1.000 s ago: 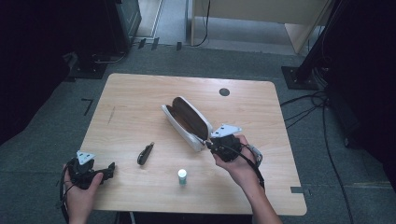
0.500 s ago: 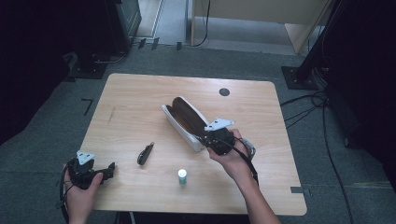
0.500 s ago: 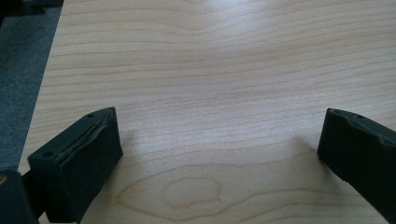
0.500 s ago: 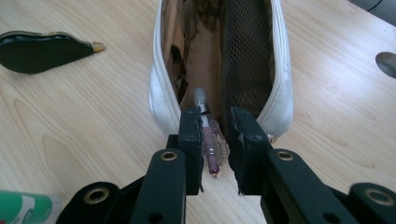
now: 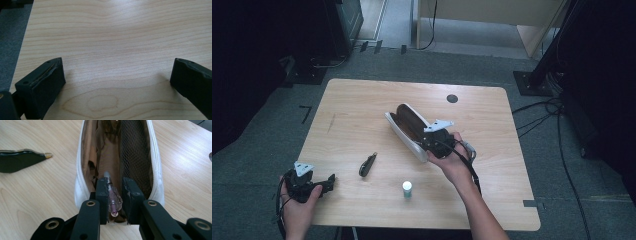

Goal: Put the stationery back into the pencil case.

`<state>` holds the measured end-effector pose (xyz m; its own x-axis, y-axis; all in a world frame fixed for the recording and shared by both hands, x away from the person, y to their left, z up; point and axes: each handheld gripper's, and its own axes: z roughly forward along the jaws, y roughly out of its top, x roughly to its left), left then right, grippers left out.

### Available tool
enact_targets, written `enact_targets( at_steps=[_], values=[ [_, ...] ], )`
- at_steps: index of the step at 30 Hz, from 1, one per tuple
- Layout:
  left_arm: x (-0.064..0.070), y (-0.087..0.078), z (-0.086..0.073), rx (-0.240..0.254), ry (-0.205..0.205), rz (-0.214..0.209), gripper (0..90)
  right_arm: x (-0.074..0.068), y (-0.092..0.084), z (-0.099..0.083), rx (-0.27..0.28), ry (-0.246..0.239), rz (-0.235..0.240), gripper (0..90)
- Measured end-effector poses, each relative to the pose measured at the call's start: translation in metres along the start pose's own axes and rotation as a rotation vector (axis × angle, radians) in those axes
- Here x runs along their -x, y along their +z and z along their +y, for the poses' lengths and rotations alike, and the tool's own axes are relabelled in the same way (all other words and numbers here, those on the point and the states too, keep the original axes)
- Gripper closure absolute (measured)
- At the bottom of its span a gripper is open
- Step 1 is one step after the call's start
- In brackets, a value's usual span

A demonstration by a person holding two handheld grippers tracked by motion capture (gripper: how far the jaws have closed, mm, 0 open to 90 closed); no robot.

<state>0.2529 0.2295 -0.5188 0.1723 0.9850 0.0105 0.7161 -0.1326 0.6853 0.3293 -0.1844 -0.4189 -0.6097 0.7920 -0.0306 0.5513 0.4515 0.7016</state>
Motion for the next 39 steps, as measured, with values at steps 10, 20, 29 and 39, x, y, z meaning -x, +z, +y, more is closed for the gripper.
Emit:
enact_targets(
  at_steps=[10, 20, 29, 39],
  values=[
    [0.000, 0.000, 0.000, 0.001, 0.000, 0.000, 0.0, 0.003, 0.014, 0.011, -0.002, 0.029, 0.004, 76.3],
    [0.000, 0.000, 0.000, 0.001, 0.001, 0.000, 0.0, 0.005, 0.023, 0.027, -0.001, 0.044, 0.025, 76.4],
    [0.000, 0.000, 0.000, 0.000, 0.002, -0.002, 0.0, 0.005, 0.031, 0.035, -0.019, 0.056, 0.031, 76.5],
    [0.000, 0.000, 0.000, 0.001, 0.004, -0.003, 0.0, 0.006, 0.033, 0.035, -0.024, 0.061, 0.025, 75.9]
  ],
)
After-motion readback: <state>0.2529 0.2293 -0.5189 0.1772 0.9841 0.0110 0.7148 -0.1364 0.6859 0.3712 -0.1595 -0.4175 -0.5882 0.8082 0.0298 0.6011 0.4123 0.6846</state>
